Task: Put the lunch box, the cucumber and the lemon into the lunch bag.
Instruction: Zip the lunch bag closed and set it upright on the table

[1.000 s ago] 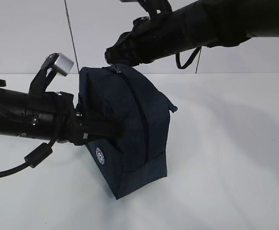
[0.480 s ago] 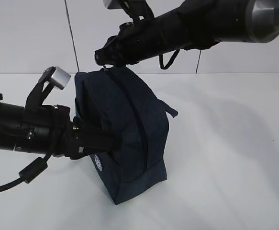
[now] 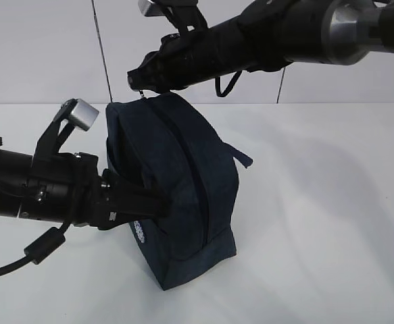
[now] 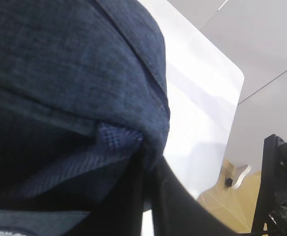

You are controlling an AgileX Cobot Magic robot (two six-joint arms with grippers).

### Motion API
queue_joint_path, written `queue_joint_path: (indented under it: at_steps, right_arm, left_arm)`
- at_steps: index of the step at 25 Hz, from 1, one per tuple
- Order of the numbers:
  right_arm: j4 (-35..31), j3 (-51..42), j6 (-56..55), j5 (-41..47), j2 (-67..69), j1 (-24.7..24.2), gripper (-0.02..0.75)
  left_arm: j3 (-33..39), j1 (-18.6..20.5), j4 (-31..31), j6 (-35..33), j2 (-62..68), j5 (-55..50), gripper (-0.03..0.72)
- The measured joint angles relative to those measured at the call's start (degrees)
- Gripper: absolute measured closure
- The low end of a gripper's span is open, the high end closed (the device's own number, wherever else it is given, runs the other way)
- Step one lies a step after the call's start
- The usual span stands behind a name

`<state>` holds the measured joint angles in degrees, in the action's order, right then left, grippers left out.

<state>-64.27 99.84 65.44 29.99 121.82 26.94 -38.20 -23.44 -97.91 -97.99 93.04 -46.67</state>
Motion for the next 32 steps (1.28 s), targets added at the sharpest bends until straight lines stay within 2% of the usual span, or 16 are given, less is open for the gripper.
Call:
queue_joint_path:
  at_steps: [16,25,32]
  right_arm:
    - [-0.10,0.56,-0.12,0.00,2.81,-2.26,0.730]
    - [-0.10,0.56,-0.21,1.37,4.18,-3.47,0.730]
    - [2.23,0.56,-0.33,4.51,4.27,-6.08,0.730]
  left_arm:
    - [0.00,0.10,6.81,4.26,-0.11,-2.99,0.694]
    - [0.00,0.10,13.41,7.32,-0.32,-3.08,0.694]
    - [1.94,0.34,13.65,7.44,-0.54,-1.83,0.694]
